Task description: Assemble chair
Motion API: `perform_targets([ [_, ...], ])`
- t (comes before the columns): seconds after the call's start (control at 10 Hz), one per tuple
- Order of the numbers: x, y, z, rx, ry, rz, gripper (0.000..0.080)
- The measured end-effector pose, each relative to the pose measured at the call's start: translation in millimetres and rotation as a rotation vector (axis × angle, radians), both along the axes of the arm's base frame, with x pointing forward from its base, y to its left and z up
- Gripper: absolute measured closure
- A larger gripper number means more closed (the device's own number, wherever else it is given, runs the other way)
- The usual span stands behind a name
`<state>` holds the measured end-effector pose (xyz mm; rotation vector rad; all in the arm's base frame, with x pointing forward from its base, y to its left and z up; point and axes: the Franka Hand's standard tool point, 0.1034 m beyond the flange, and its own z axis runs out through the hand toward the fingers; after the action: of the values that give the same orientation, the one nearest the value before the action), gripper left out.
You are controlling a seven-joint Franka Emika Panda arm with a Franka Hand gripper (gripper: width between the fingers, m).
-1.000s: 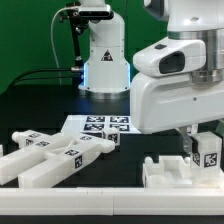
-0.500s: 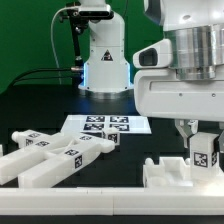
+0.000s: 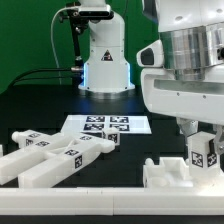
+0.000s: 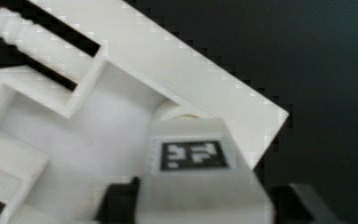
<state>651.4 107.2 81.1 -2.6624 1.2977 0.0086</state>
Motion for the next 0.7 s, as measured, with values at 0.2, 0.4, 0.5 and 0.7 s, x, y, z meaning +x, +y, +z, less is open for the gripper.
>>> perform_targets([
  [0.2, -0.9, 4.0, 5.6, -0.063, 0.034, 0.477, 0.0192],
  [0.4, 3.3, 3.7, 4.9, -0.066, 0.001, 0.595, 0.0163],
  [0.5, 3.4, 3.2, 4.9, -0.069, -0.016, 0.712, 0.0152],
  [0.7, 0.4, 8.9, 2.2, -0.137, -0.033, 1.050, 0.0151],
])
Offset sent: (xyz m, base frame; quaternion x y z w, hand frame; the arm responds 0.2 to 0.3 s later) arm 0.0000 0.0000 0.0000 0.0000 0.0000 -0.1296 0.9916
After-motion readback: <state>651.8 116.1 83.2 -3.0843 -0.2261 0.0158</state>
